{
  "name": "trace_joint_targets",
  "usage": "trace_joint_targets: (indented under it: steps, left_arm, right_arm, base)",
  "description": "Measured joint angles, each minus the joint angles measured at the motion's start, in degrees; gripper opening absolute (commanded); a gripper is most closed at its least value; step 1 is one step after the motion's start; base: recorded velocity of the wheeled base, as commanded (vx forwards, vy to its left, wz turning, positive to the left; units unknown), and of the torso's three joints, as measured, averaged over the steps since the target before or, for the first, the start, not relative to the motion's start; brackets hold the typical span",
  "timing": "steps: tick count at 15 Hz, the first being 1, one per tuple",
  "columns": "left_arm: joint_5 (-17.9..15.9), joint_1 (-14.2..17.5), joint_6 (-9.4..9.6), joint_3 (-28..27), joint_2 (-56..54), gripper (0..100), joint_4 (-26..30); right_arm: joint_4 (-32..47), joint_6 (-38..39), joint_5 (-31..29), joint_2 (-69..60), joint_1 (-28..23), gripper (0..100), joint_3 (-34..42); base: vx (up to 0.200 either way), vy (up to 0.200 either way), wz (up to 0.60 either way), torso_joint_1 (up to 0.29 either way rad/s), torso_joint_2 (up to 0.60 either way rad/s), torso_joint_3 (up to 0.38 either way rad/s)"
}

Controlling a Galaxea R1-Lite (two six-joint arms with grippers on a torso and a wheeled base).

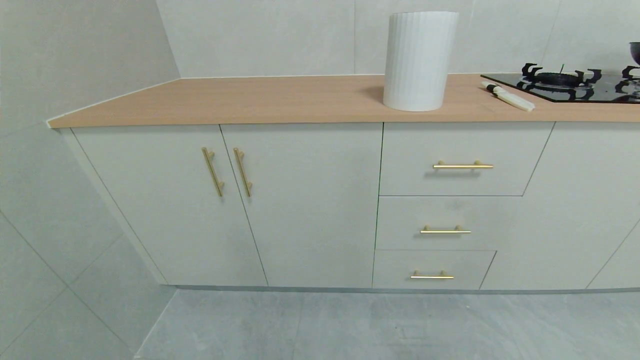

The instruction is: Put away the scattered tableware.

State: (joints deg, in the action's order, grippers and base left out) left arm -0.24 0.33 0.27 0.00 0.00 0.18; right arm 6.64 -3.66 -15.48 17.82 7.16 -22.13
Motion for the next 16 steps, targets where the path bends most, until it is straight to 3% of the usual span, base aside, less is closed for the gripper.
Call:
trace_joint_targets:
  steps: [6,8,11,16]
  left_arm:
    - [0.0,0.0,0.0,0.0,0.0,100,-0.02]
    - [-0.02,-0.02,0.0,0.0,0.0,100,0.0]
    - [0.0,0.0,0.0,0.0,0.0,100,-0.02]
    - [-0.02,0.0,0.0,0.0,0.0,100,0.0]
  right_arm:
    - [4.55,-2.22,5.99,-16.14,-6.63,100,5.73]
    - [1.05,-1.56,7.9,-17.23,-6.85,100,11.04]
    - [-10.17,-1.18,14.37,-17.8,-6.91,100,19.93]
    - [-9.87,-1.51,16.02,-17.98,-6.91,100,21.97]
  base:
    - [0.0,0.0,0.0,0.0,0.0,0.0]
    - [0.0,0.0,0.0,0.0,0.0,0.0]
    - [0.0,0.0,0.0,0.0,0.0,0.0]
    - [0.0,0.0,0.0,0.0,0.0,0.0]
